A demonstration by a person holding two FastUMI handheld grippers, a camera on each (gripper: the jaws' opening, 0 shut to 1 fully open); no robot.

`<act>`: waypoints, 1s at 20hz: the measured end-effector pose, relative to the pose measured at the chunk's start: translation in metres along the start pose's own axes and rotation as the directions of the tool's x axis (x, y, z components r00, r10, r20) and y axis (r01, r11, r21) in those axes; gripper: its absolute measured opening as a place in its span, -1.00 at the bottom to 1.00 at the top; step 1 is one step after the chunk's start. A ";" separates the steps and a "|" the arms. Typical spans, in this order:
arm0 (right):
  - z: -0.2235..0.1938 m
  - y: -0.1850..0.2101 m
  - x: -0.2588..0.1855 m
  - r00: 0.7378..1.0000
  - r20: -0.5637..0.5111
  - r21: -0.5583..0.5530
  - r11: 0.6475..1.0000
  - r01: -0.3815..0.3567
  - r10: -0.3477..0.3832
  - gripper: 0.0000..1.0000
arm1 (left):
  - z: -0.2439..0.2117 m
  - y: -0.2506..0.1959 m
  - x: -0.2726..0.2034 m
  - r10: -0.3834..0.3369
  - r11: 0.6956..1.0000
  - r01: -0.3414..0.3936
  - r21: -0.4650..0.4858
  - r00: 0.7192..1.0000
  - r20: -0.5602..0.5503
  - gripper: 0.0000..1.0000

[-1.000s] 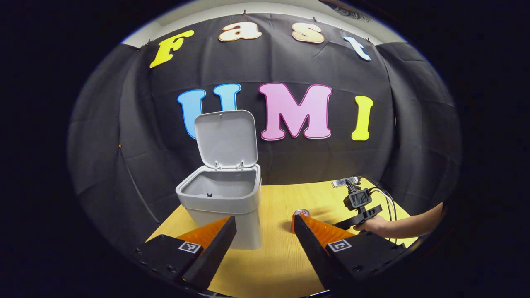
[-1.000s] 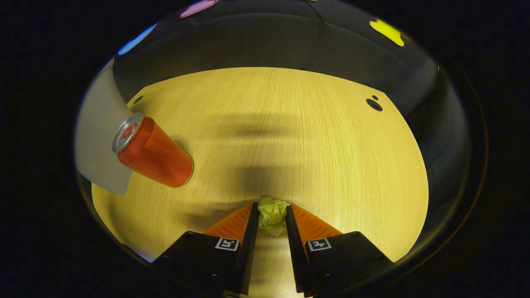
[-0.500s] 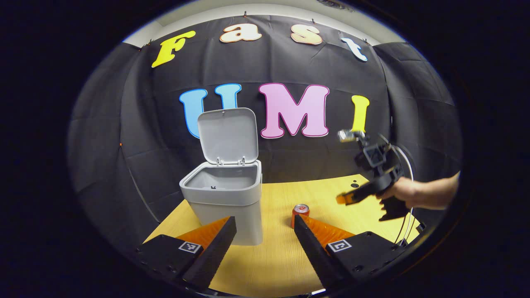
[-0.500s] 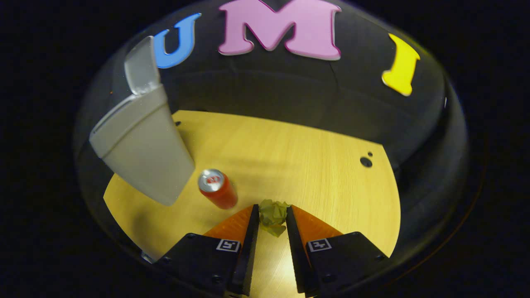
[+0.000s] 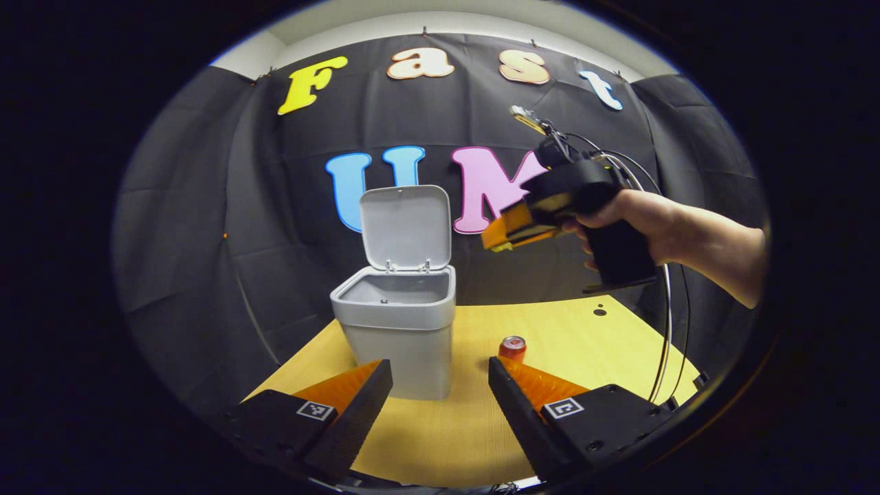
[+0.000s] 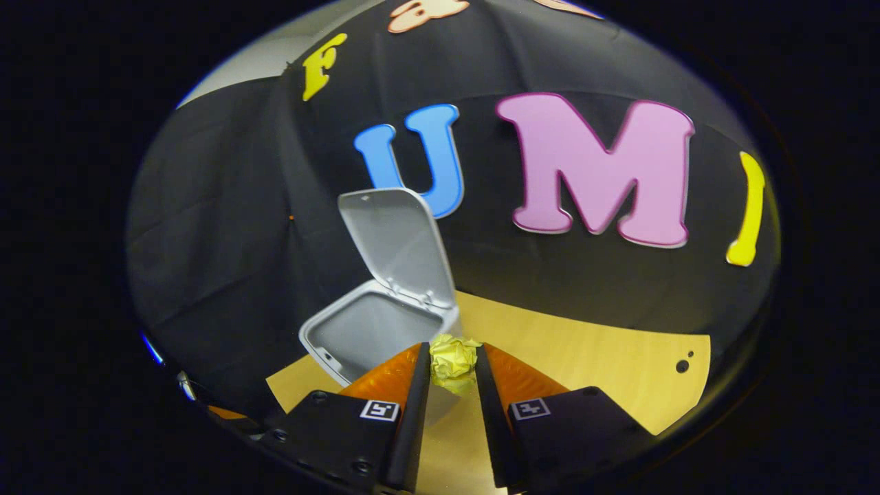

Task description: Press the lid of the desktop garbage bin to open it, pick up the crumpled paper on the desktop and throw it into the bin, then pick up the pop can on the desktop and drop it into the bin, and finally close the garbage bin lid.

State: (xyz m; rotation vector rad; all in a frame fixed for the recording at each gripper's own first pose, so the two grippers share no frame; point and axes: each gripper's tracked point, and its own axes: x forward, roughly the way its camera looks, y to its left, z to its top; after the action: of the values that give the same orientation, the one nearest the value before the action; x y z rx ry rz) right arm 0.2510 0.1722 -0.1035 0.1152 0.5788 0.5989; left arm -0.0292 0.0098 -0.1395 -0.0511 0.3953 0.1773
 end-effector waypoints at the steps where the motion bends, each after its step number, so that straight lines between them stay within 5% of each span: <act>1: 0.007 0.014 0.009 1.000 0.003 -0.021 1.000 -0.018 0.018 -0.13 | -0.003 0.006 -0.005 0.020 1.000 -0.020 -0.013 1.000 -0.002 0.89; 10: -0.017 0.077 0.075 0.994 -0.067 -0.081 0.993 -0.087 0.082 -0.12 | -0.024 0.054 -0.042 0.172 0.983 -0.174 -0.051 0.984 -0.034 0.89; 11: -0.020 0.075 0.077 0.995 -0.072 -0.088 0.993 -0.081 0.075 -0.37 | -0.026 0.056 -0.045 0.178 0.982 -0.180 -0.053 0.983 -0.036 0.89; 12: -0.023 0.076 0.078 0.994 -0.079 -0.092 0.993 -0.079 0.072 -0.08 | -0.024 0.056 -0.047 0.175 0.983 -0.176 -0.052 0.984 -0.028 0.89; 13: -0.023 0.076 0.078 0.994 -0.078 -0.089 0.993 -0.078 0.072 -0.02 | -0.023 0.055 -0.049 0.170 0.984 -0.171 -0.046 0.985 -0.017 0.90; 14: -0.024 0.074 0.078 0.995 -0.075 -0.082 0.994 -0.078 0.072 -0.30 | -0.022 0.054 -0.049 0.163 0.986 -0.163 -0.038 0.987 -0.012 0.89; 18: -0.020 0.062 0.072 0.998 -0.048 -0.074 0.996 -0.047 0.044 0.95 | -0.029 0.050 -0.044 0.123 0.992 -0.124 -0.025 0.992 -0.030 0.89; 20: -0.012 0.050 0.062 1.000 -0.003 -0.071 0.997 -0.016 0.016 0.97 | -0.033 0.045 -0.037 0.099 0.995 -0.100 -0.031 0.995 -0.029 0.89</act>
State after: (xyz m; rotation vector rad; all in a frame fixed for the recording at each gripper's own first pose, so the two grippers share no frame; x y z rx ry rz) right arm 0.2617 0.2473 -0.1299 0.0526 0.5590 0.6346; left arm -0.0830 0.0452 -0.1564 -0.0660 0.4223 0.2816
